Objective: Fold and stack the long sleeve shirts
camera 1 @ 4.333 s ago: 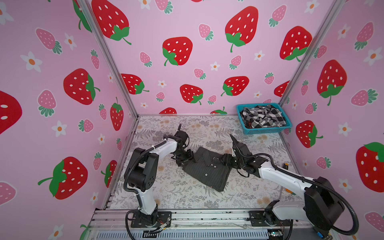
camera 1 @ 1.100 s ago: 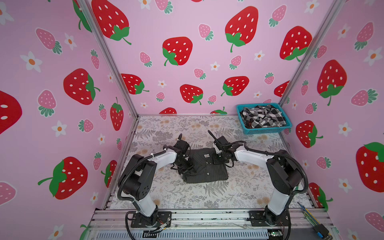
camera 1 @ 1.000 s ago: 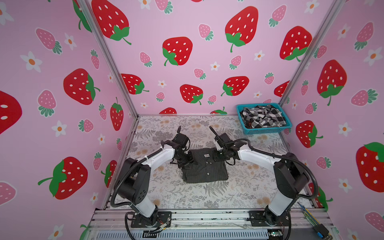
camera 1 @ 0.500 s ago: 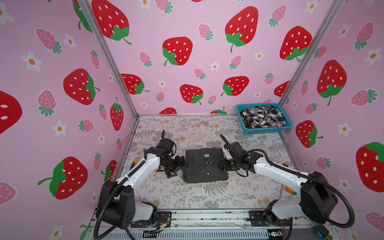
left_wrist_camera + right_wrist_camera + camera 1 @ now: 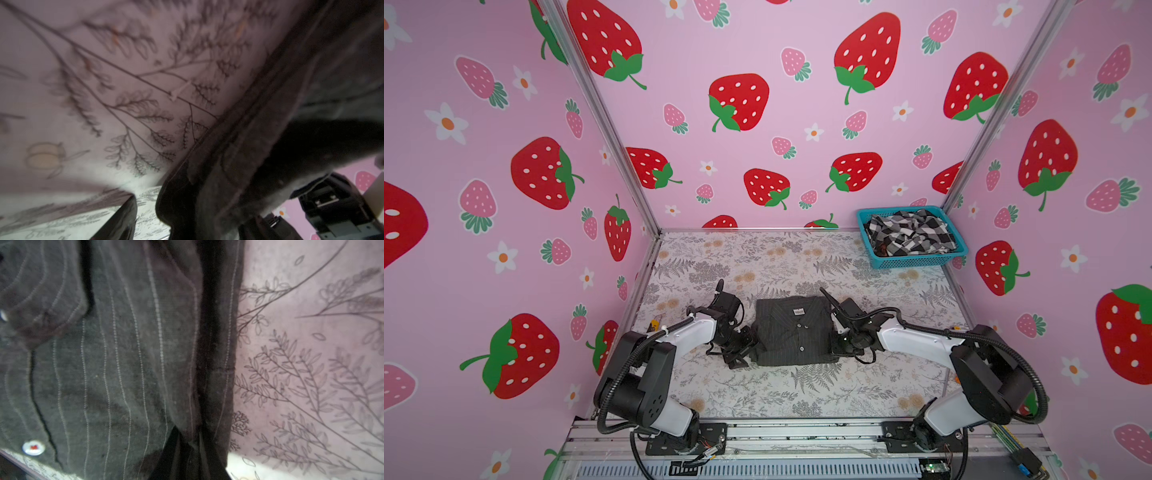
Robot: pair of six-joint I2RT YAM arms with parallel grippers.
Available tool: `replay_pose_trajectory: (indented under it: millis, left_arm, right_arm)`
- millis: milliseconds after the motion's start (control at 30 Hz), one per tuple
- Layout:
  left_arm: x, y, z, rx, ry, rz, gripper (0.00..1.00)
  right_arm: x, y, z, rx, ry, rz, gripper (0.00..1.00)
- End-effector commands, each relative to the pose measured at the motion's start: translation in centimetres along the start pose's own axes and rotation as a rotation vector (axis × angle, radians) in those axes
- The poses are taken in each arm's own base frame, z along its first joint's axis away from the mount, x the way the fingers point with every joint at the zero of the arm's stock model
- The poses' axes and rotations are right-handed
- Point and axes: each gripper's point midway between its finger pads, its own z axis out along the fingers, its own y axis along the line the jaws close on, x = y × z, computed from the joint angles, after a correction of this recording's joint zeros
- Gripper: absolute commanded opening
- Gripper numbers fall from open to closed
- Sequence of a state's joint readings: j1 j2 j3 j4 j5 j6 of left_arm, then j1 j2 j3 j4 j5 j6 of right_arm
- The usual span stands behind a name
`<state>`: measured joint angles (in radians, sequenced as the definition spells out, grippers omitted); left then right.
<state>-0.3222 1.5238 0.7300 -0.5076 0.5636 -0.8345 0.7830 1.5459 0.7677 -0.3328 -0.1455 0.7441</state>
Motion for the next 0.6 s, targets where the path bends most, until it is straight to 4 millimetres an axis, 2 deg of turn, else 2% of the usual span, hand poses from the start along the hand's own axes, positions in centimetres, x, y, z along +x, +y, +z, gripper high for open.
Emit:
replay_pose_trajectory:
  millis: [0,167,333,467,567]
  left_arm:
    - [-0.7,0.4,1.1,-0.011,-0.011,-0.015,0.6]
    - [-2.0,0.5,0.8,-0.043,-0.034,-0.025,0.34]
    - [-3.4,-0.3,-0.1,-0.054,-0.053,-0.006,0.22]
    - [-4.7,-1.2,-1.7,-0.092,-0.087,0.036,0.13]
    - [-6.1,-1.1,-3.6,-0.15,-0.135,0.052,0.04]
  right_arm:
    - [0.8,-0.8,1.2,0.035,0.039,0.031,0.18]
    - [0.1,0.0,1.1,0.015,0.035,0.023,0.18]
    - [-1.1,1.4,0.4,-0.033,0.005,0.01,0.19]
    - [-2.9,1.9,-2.2,-0.002,-0.053,-0.014,0.27]
    - [-5.1,1.5,-5.2,0.046,-0.131,-0.016,0.42]
